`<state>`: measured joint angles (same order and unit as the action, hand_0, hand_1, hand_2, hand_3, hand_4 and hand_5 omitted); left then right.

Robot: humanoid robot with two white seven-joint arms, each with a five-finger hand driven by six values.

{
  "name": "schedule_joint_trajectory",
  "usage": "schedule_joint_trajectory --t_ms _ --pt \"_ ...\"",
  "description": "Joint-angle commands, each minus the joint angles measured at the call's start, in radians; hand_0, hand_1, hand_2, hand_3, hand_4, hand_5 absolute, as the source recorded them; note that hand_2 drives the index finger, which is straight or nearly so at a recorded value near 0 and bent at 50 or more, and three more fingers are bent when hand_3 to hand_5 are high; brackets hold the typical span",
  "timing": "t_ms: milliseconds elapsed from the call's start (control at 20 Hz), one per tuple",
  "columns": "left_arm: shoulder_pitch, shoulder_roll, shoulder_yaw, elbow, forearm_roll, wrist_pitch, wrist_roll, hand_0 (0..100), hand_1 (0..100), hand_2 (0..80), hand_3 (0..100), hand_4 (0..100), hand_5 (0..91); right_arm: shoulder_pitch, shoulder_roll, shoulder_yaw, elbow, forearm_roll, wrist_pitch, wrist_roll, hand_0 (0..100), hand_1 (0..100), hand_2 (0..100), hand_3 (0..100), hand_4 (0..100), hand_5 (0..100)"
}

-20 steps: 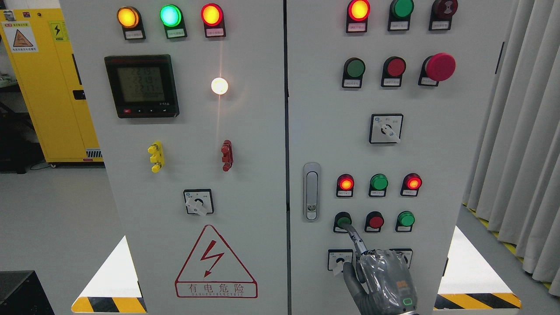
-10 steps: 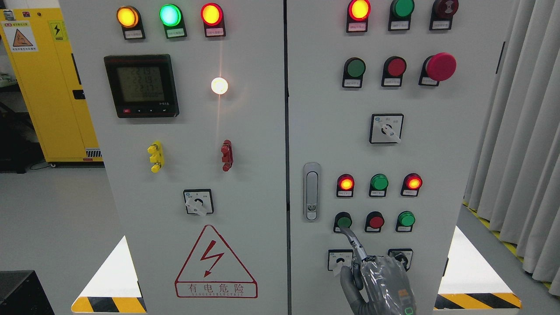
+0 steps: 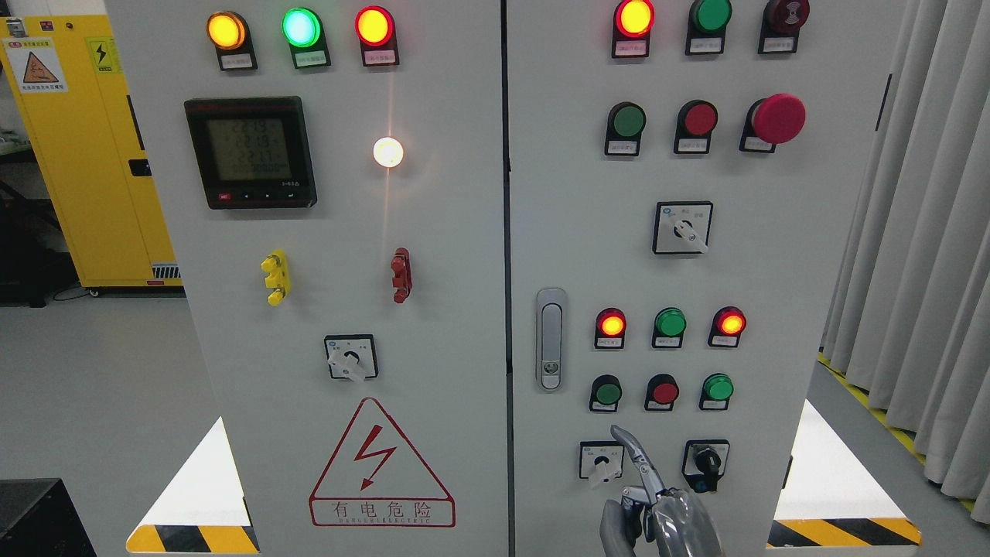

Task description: Press green start button

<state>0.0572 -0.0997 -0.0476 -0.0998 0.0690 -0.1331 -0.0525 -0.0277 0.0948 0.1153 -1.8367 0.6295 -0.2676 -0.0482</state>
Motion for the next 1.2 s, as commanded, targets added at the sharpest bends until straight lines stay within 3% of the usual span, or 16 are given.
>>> schedule_joint_trajectory --t_ms 0,150,200,450,1150 --pt "0.000 0.000 0.000 0.000 0.000 0.000 0.000 12 56 0.0 0 0 0.0 0.066 0.002 0.050 -0.068 -0.235 -0.002 0.007 83 85 3 37 45 55" --pt "0.000 0.000 0.000 0.000 0.000 0.000 0.000 12 56 0.0 0 0 0.0 0.063 0.002 0.050 -0.075 -0.281 -0.001 0.007 83 80 0 7 9 10" --pt "0.000 0.000 0.000 -0.001 0.000 0.000 0.000 12 56 0.0 0 0 0.0 0.063 0.000 0.050 -0.075 -0.281 -0.001 0.007 82 80 0 4 5 6" --pt "0.000 0.000 0.000 0.000 0.000 0.000 0.000 12 56 0.0 0 0 0.0 0.063 0.000 0.052 -0.073 -0.281 -0.005 0.008 79 78 0 0 2 1" --pt "0.000 0.000 0.000 0.000 0.000 0.000 0.000 12 56 0.0 0 0 0.0 0.075 0.000 0.072 -0.078 -0.281 -0.012 0.008 73 76 0 1 3 1"
